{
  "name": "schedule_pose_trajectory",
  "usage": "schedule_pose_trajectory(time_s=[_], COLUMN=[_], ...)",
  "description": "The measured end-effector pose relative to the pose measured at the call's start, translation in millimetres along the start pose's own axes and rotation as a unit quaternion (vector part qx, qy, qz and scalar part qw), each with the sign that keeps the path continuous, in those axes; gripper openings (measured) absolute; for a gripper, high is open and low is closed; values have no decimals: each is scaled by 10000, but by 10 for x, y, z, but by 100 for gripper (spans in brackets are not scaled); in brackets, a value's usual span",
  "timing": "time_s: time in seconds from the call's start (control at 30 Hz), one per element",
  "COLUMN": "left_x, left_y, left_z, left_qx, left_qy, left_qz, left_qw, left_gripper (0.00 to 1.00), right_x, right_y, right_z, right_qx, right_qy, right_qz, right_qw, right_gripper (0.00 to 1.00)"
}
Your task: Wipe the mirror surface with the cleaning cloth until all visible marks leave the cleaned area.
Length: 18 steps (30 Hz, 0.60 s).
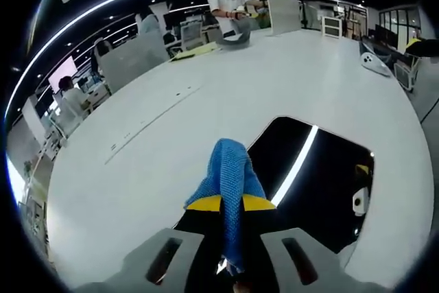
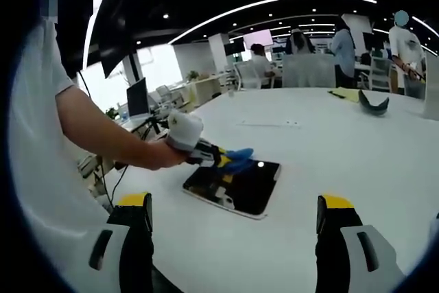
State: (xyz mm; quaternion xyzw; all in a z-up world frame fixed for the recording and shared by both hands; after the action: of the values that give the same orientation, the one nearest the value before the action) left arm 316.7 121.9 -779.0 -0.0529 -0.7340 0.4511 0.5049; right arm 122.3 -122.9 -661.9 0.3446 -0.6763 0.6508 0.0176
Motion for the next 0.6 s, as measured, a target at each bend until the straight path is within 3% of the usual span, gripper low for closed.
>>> schedule_pose_trajectory(time_s=[0.37, 0.6], left_x=[-59, -101], left_y=[-70, -116], left_z=[96, 151], left_qx=[-30, -264], left_qy=[67, 121], left_qz=[28, 6], left_qw=[10000, 9996], left_gripper=[6, 6], right_x=[13, 24], right_y=[-6, 10], right_z=[5, 3], right_qx=[-6, -3], right_qy=[5, -12], right_qz=[17, 2], right_qw=[10000, 10000], right_gripper=[100, 100])
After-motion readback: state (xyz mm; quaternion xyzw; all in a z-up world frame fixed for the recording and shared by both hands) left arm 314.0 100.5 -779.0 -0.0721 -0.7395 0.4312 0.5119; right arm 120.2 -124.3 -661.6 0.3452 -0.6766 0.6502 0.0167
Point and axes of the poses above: the point that each gripper's makers call its tool centre point, and the gripper's own axes: x roughly backward along the fingers, z roughly to its right, y roughly out of its underside, the point moved 9 cm from there along x, roughly backward along the fingers, and after that the axes turned 7 degrees about y, right-handed, at the moved point
